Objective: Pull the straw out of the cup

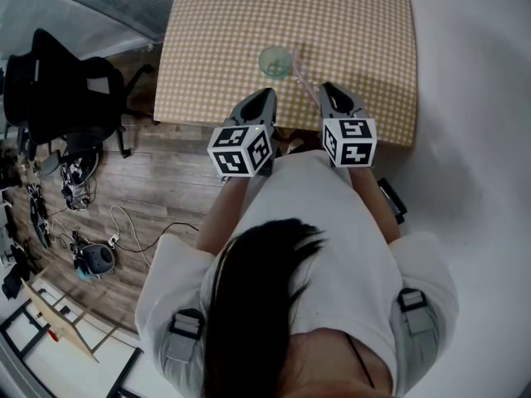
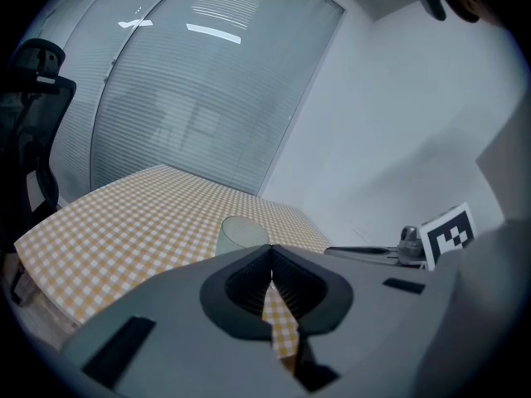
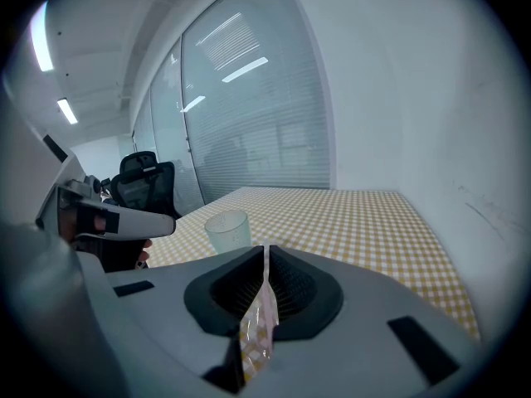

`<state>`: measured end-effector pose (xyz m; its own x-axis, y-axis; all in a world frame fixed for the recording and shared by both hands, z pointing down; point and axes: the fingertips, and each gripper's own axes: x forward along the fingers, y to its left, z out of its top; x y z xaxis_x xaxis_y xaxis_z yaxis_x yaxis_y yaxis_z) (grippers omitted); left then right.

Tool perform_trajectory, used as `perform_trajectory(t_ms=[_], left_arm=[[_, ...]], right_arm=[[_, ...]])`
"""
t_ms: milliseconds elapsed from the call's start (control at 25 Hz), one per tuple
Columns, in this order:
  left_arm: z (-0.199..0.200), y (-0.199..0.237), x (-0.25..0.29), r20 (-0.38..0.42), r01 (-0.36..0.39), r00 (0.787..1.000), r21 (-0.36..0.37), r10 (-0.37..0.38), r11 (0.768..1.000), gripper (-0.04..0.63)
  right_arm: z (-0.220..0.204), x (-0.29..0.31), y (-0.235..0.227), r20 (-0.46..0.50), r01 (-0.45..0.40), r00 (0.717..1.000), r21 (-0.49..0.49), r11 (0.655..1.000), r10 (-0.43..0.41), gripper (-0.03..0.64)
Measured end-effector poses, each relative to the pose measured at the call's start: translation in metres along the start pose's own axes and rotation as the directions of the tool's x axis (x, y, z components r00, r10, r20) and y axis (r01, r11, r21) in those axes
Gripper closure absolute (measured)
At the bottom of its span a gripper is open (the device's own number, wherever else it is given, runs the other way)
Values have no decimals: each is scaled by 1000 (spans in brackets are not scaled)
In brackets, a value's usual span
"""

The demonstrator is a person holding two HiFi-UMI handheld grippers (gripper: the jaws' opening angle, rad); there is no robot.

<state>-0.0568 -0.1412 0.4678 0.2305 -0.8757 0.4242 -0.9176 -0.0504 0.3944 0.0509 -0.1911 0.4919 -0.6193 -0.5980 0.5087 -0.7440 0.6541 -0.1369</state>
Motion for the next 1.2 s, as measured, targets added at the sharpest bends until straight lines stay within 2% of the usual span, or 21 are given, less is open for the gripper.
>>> perform_trajectory(t_ms=[600, 1200], left_arm=[[1, -1, -3, 1, -1, 1000, 8, 1, 1000, 586], [-3, 3, -10, 15, -15, 1000, -23, 16, 1000, 587]], right_arm=[[1, -1, 9, 8, -11, 1000, -29, 1000, 12, 574], [-2, -4, 15, 4, -33, 999, -53, 998, 33, 574]])
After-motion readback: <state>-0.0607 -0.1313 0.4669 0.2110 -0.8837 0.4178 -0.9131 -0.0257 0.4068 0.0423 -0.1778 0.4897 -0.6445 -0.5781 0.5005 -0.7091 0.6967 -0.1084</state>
